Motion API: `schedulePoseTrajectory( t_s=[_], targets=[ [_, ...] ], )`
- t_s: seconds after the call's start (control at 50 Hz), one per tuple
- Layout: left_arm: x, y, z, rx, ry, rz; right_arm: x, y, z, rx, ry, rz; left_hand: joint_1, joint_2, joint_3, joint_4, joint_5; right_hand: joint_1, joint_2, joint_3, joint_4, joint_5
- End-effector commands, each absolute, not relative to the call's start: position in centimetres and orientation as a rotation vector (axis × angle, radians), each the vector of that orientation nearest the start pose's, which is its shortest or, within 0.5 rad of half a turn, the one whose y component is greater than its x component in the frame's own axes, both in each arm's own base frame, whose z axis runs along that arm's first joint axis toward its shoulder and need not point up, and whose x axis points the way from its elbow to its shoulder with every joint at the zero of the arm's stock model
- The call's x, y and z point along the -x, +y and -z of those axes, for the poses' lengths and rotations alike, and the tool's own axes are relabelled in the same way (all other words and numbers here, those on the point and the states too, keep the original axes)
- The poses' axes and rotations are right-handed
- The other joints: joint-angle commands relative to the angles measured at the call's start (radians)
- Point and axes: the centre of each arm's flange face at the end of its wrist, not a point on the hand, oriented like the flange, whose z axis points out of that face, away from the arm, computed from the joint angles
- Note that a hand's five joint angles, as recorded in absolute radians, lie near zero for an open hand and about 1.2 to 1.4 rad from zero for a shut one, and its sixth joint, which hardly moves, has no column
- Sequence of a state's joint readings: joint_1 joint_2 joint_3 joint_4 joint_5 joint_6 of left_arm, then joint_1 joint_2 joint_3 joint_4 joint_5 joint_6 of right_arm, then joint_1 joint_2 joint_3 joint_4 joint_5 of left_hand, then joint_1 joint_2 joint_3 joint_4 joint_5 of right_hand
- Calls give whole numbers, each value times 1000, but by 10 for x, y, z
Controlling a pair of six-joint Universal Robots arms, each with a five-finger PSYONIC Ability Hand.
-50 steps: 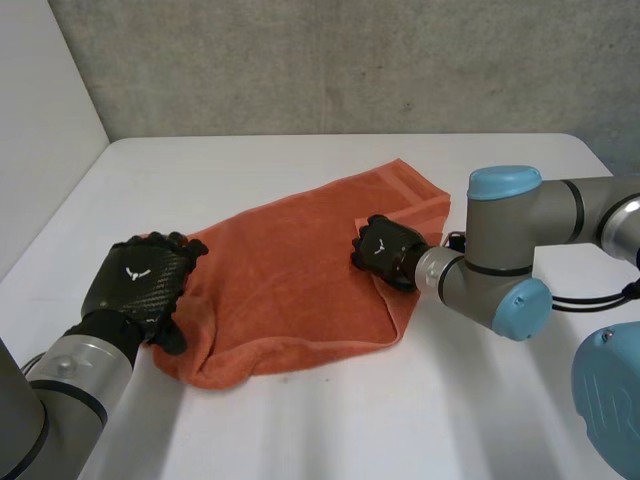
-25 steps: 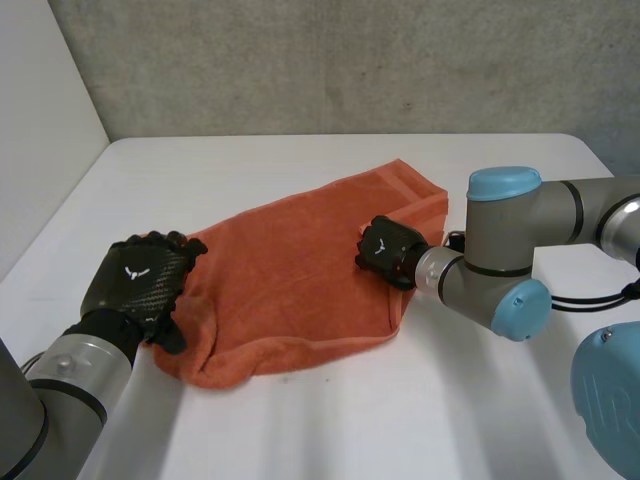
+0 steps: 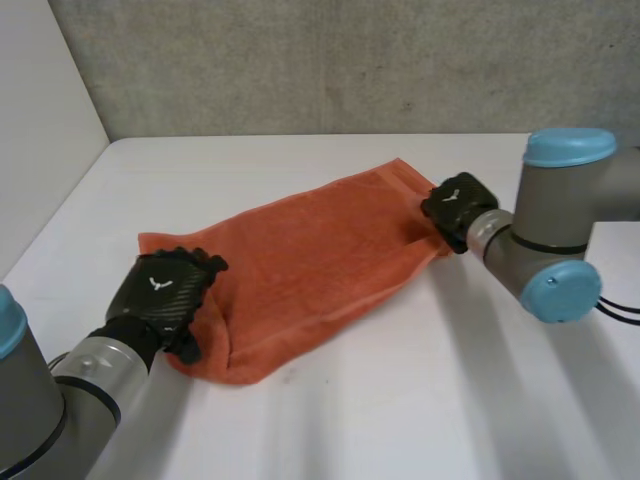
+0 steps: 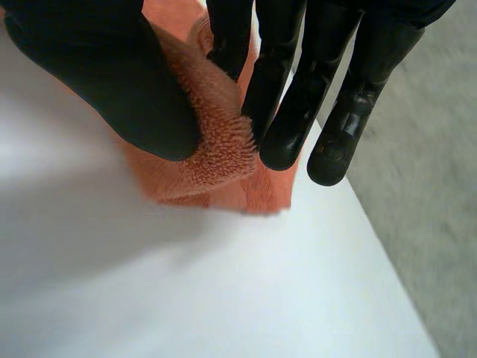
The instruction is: Fold the laundry
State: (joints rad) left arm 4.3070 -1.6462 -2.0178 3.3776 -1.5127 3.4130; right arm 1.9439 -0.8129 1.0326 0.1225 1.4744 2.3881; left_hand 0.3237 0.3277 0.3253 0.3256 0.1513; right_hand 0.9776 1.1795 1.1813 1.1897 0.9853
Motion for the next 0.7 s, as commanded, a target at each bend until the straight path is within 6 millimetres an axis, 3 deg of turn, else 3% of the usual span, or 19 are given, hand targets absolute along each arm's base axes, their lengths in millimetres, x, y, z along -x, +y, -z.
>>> schedulePoseTrajectory(
  t_s=[0.02,0.14,0.24,0.28,0.3,0.34,0.42,0.46,0.48,0.5,0.52,0.54,0.56,0.58,0.6,0.62,0.64,0.66,0.7],
  targets=[
    [234,-200,-167,-1132,2403,1882,-260,-332,-176,1343,2352,1795,125,121,123,123,123,419,217,215,207,236],
    [230,-217,-151,-1219,2336,1770,-252,-312,-164,1355,2375,1730,219,215,217,217,216,419,217,215,207,236],
    [227,-230,-133,-1222,2368,1681,-241,-309,-158,1340,2407,1722,286,282,285,284,284,419,217,215,207,236],
    [222,-237,-129,-1190,2380,1665,-235,-310,-158,1332,2424,1727,639,635,638,637,637,419,217,215,207,236],
    [222,-237,-129,-1190,2380,1665,-229,-312,-159,1317,2441,1733,641,637,640,639,639,419,217,215,207,236],
    [215,-242,-130,-1151,2383,1664,-223,-312,-161,1300,2458,1736,989,985,988,987,987,419,217,215,207,236],
    [216,-242,-136,-1137,2368,1696,-212,-310,-171,1282,2478,1764,1073,1069,1071,1071,1070,419,217,215,207,236],
    [216,-242,-166,-1095,2274,1831,-210,-309,-178,1283,2472,1788,1073,1069,1071,1071,1070,419,217,215,207,236],
    [216,-242,-166,-1094,2274,1831,-208,-308,-190,1278,2460,1837,1073,1069,1071,1071,1070,419,217,215,207,236],
    [217,-241,-183,-1065,2221,1912,-204,-308,-206,1271,2445,1900,1073,1069,1071,1071,1070,419,217,215,207,236],
    [217,-239,-200,-1026,2181,1991,-204,-308,-206,1271,2445,1901,1073,1069,1071,1071,1070,419,217,215,207,236],
    [217,-239,-200,-1026,2181,1992,-199,-306,-223,1260,2431,1961,1073,1069,1071,1071,1070,419,217,215,207,236],
    [215,-235,-223,-962,2136,2099,-194,-304,-237,1254,2430,2000,1073,1069,1071,1071,1070,419,217,215,207,236],
    [215,-235,-223,-961,2136,2100,-194,-304,-237,1254,2430,2000,1073,1069,1071,1071,1070,419,217,215,207,236],
    [211,-230,-246,-886,2093,2197,-189,-300,-248,1254,2437,2016,1073,1069,1071,1071,1070,419,217,215,207,236],
    [208,-225,-264,-825,2062,2283,-183,-294,-258,1265,2461,2006,1073,1069,1071,1071,1070,419,217,215,207,236],
    [208,-225,-264,-825,2062,2284,-178,-287,-267,1279,2488,1981,1073,1069,1071,1071,1070,419,217,215,207,236],
    [204,-221,-277,-765,2041,2348,-178,-287,-267,1280,2488,1981,1073,1069,1071,1071,1070,419,217,215,207,236],
    [197,-217,-286,-709,2039,2376,-171,-264,-278,1361,2550,1856,1073,1069,1071,1071,1070,419,217,215,207,236]
  ],
)
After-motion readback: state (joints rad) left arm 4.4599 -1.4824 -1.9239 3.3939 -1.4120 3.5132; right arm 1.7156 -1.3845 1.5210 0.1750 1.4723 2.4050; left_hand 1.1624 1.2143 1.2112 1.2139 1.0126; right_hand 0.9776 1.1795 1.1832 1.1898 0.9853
